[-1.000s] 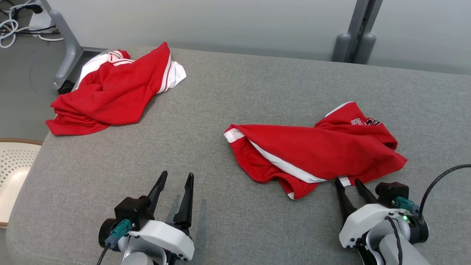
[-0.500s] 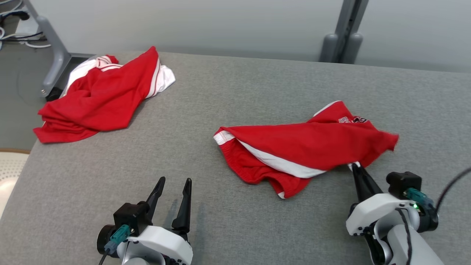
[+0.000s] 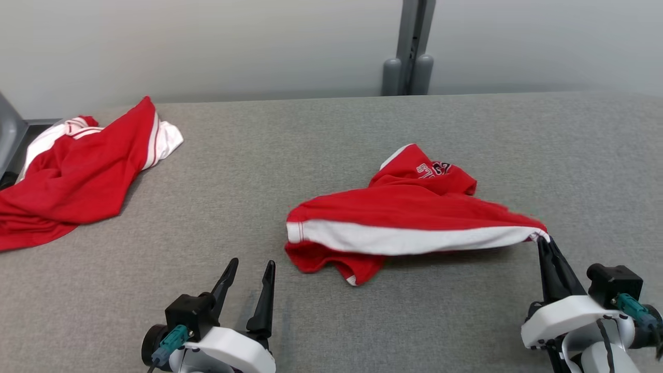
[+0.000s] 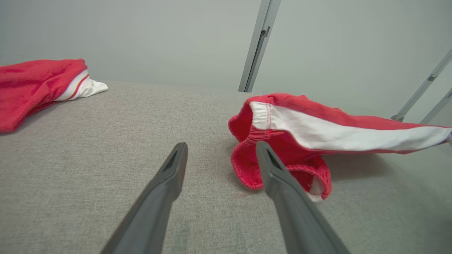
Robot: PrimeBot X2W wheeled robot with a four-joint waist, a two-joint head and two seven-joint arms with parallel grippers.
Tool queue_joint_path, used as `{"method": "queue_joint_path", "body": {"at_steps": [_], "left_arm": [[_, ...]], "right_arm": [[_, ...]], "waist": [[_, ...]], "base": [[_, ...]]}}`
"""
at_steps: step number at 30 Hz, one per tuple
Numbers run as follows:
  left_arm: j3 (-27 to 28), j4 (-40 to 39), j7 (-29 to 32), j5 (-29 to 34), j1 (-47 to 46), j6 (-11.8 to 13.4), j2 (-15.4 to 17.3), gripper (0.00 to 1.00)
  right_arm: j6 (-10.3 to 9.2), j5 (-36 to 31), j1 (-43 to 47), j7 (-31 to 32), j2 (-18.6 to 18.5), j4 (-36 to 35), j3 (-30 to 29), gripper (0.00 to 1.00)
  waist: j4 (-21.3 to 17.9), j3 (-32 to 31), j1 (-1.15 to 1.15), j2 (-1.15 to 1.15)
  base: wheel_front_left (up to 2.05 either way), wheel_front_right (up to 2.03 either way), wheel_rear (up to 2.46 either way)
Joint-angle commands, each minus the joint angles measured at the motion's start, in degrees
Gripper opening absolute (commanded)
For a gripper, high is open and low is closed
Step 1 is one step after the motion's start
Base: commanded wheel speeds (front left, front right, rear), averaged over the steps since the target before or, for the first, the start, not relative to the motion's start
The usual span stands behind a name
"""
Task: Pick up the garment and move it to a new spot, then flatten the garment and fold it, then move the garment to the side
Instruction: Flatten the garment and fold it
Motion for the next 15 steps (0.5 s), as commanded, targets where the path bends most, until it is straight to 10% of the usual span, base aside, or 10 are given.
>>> {"method": "queue_joint_path", "body": {"at_steps": [1, 15], "left_arm": [[0.0, -0.2, -0.1, 0.1, 0.1, 0.2, 0.3, 1.0], [-1.1, -0.2, -0.1, 0.5, -1.3, -0.5, 0.2, 1.0]], "right_arm": [[0.01, -0.9, -0.1, 0.1, -0.8, 0.5, -0.4, 0.0], [0.01, -4.1, -8.1, 1.2, -6.0, 14.9, 3.3, 0.0]], "waist": [[-0.8, -0.1, 0.0, 0.0], [-0.3, 1.8, 0.0, 0.0]], "base": [[0.0, 0.0, 0.0], [0.0, 0.0, 0.0]]}}
